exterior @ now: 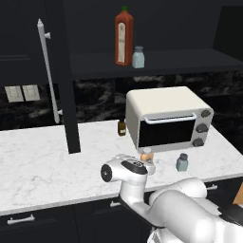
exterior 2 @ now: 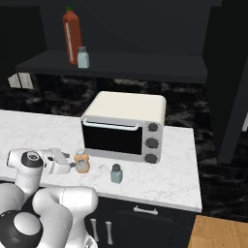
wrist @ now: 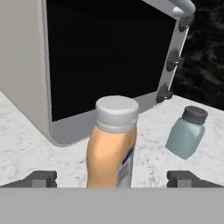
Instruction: Put the shaker and condiment bottle from the counter next to their counterparts in the cabinet.
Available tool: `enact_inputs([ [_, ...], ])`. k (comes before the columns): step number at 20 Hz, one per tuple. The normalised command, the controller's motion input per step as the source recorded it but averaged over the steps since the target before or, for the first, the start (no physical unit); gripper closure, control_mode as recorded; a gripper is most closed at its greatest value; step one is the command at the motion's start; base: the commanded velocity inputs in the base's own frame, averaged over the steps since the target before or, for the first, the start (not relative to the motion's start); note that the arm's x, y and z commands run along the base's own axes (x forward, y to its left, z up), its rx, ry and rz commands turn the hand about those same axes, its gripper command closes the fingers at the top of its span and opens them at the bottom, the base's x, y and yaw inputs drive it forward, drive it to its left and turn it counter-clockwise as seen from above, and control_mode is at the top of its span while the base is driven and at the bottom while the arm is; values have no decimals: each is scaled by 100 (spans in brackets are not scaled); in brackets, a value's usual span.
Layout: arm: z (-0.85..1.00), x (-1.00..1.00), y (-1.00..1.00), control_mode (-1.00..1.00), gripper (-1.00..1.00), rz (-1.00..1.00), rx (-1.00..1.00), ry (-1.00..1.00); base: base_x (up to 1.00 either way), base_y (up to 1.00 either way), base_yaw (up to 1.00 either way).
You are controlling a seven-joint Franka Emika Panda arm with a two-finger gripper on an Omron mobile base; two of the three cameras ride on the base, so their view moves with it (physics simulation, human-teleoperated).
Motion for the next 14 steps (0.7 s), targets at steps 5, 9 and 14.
enact_inputs([
  [5,-13,14,-39,-100,-100,0,2,0,0,0,0],
  [9,-46,12,-37,-100,-100,0,1,0,0,0,0],
  [14,-40,2,-51,-100,100,0,7,0,0,0,0],
])
